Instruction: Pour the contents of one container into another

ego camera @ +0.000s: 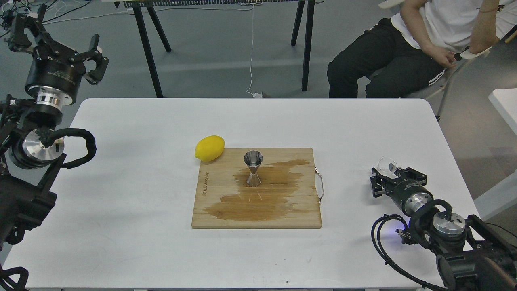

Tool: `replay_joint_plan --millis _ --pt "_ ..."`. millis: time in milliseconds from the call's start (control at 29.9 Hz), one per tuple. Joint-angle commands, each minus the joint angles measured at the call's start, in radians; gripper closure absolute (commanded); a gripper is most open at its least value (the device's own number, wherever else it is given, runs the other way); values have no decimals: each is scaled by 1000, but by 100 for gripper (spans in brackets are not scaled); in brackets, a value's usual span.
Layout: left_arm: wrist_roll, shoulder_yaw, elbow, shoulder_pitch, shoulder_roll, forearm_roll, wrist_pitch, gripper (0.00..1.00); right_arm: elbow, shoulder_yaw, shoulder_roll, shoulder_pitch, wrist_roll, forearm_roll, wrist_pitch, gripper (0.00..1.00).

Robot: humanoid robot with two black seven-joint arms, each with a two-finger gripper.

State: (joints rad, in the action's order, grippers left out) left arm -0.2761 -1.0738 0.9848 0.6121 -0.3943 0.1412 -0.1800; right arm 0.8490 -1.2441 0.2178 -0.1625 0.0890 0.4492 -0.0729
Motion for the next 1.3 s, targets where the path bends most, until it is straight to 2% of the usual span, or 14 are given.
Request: replay_joint_plan --millis 0,67,201,401,535,669,769,803,836,869,1104,1271 --pt "0 0 0 0 0 0 1 0 1 2 0 1 0 0 -2 57" --pt "0 0 0 0 0 0 1 0 1 2 0 0 1 0 -2 62" --pt "2 0 0 2 0 0 1 0 -1 2 0 0 0 0 -2 59" --pt "2 0 0 3 -1 0 1 0 -2 0 0 0 -2 0 -1 38" --pt "2 0 0 3 -3 0 1 0 -2 0 0 0 -2 0 -1 32" --pt "2 0 0 3 -3 0 1 0 -2 0 0 0 -5 0 -1 21" --pt "2 0 0 3 -2 0 1 0 -2 0 0 0 -6 0 -2 18" --pt "2 0 0 3 -1 0 1 0 -2 0 0 0 -6 0 -2 15" --pt "2 0 0 3 -3 0 1 0 -2 -5 0 0 -9 0 -2 6" --pt "2 0 0 3 -3 0 1 0 -2 -6 0 1 -15 0 -2 4" --pt "3 2 0 8 -3 0 1 0 8 0 5 -40 -15 -7 -24 2" --pt "3 2 0 8 -8 0 -1 0 13 15 58 -141 -8 -23 -137 2"
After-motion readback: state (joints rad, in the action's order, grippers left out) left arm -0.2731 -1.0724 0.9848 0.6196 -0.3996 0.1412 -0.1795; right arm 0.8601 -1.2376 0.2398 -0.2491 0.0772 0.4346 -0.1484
